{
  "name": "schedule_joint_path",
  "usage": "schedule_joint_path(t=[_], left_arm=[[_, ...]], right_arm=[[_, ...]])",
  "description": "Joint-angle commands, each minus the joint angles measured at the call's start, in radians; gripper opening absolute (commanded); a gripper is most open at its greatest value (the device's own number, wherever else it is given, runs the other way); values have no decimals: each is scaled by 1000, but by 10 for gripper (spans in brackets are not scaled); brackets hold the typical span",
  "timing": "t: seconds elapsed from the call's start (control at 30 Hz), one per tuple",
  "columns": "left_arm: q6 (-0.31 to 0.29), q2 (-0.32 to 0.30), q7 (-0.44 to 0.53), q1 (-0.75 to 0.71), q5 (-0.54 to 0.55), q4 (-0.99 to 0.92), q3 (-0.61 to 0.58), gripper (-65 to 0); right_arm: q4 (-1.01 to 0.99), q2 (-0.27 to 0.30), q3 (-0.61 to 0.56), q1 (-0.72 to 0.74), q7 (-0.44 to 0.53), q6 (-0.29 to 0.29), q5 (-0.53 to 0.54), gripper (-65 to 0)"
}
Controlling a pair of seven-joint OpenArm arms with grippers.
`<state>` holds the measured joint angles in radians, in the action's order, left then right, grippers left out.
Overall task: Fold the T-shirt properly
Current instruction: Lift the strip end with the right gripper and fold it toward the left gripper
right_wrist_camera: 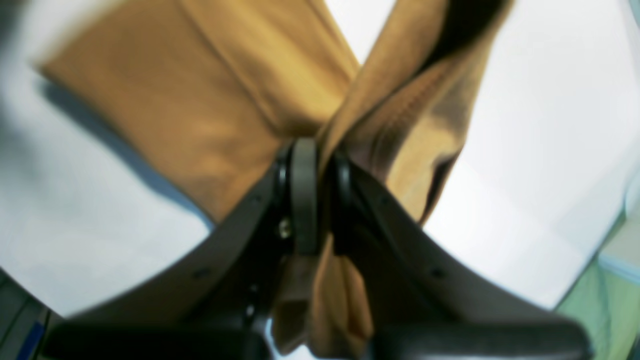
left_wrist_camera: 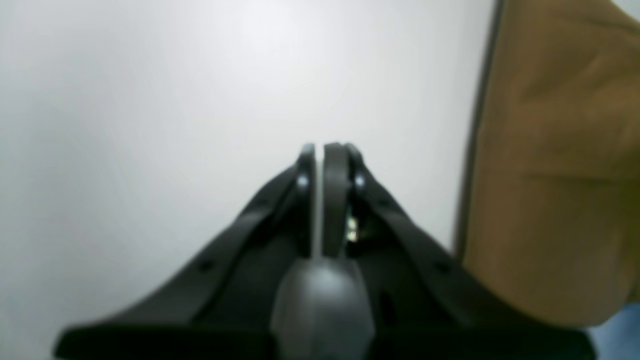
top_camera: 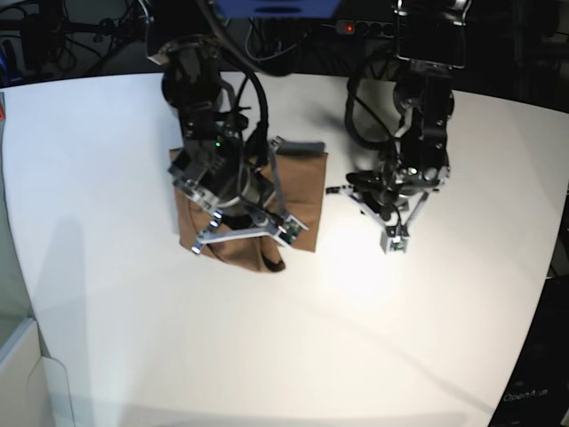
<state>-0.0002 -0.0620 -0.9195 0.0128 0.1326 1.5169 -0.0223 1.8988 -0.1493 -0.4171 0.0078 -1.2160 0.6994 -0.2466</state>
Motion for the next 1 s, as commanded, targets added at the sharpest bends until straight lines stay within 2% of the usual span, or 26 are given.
schedule_joint_path(t=[0.0, 0.17, 0.37, 0.67, 0.97], left_arm=[[-2, 1, 23, 13, 9, 14, 0, -630], [-2, 1, 26, 13, 9, -2, 0, -630], [-2, 1, 29, -3, 9, 0, 0, -630], [-2, 1, 26, -17, 11, 11, 0, -630], [-2, 0, 29, -43, 11, 12, 0, -630]], right_arm=[[15, -8, -12, 14, 12, -1, 20, -615], [12, -8, -24, 22, 11, -1, 137, -615], [11, -8, -26, 22, 14, -1, 220, -615], [-97, -8, -27, 14, 103, -1, 264, -614], [-127, -8, -29, 59, 112, -1, 261, -583]])
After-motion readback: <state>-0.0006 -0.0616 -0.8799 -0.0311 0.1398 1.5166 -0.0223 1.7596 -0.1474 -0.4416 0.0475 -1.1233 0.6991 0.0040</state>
